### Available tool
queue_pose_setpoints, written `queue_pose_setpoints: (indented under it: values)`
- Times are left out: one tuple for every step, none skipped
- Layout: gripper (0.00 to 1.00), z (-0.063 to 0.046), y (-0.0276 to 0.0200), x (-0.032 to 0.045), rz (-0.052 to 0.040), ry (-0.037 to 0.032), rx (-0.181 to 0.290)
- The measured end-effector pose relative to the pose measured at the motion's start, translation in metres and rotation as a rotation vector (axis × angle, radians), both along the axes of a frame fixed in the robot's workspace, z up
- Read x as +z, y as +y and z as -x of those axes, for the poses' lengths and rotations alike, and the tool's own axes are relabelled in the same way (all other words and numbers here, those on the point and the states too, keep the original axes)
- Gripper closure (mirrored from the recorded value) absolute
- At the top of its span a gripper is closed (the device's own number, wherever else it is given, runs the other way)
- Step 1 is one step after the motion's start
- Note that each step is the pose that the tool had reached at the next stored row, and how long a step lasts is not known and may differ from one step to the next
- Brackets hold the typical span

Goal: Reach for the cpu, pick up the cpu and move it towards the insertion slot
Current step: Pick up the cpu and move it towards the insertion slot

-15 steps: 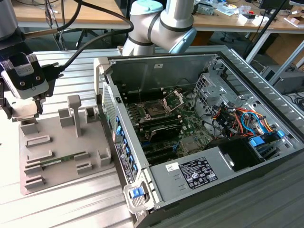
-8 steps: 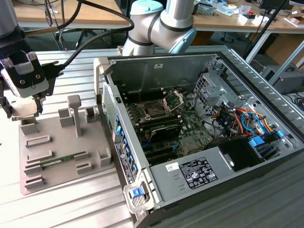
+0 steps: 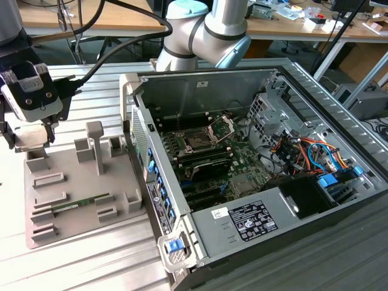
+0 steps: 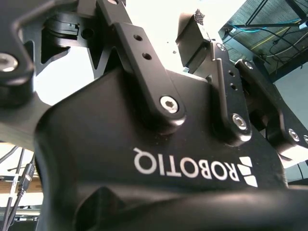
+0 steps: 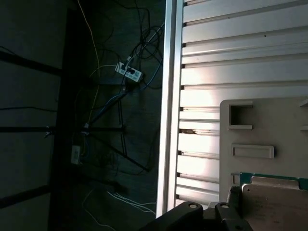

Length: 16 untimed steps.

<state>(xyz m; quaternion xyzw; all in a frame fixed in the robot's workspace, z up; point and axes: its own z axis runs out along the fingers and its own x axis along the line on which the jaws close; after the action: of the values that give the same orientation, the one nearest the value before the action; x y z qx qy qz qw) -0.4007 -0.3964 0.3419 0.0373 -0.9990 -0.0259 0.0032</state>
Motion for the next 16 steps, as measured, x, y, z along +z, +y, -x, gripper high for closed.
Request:
queue_pose_setpoints:
  values:
    - [0.45,-0.0001,0.0,0.0002,0.0,0.0001,0.0]
    - [0.45,-0.0002,0.0,0.0007,0.0,0.0003,0.0]
    - [0.45,-0.0004,0.0,0.0011,0.0,0.0005,0.0]
    - [0.45,-0.0005,0.0,0.0013,0.0,0.0006,0.0]
    - [0.45,-0.0006,0.0,0.0016,0.0,0.0007,0.0]
    - [0.45,-0.0006,0.0,0.0018,0.0,0.0008,0.0]
    - [0.45,-0.0007,0.0,0.0021,0.0,0.0009,0.0]
    - [0.45,-0.0008,0.0,0.0023,0.0,0.001,0.0]
    - [0.45,-0.0009,0.0,0.0027,0.0,0.0012,0.0]
    - [0.45,-0.001,0.0,0.0029,0.0,0.0013,0.0]
    - [0.45,-0.0011,0.0,0.0033,0.0,0.0013,0.0]
    - [0.45,-0.0012,0.0,0.0036,-0.0001,0.0015,0.0]
    - [0.45,-0.0014,0.0,0.004,0.0,0.0016,0.0]
    - [0.45,-0.0015,0.0,0.0042,0.0,0.0017,0.0]
    - [0.45,-0.0016,0.0,0.0046,0.0,0.0019,0.0]
    - [0.45,-0.0017,0.0,0.0049,0.0,0.002,0.0]
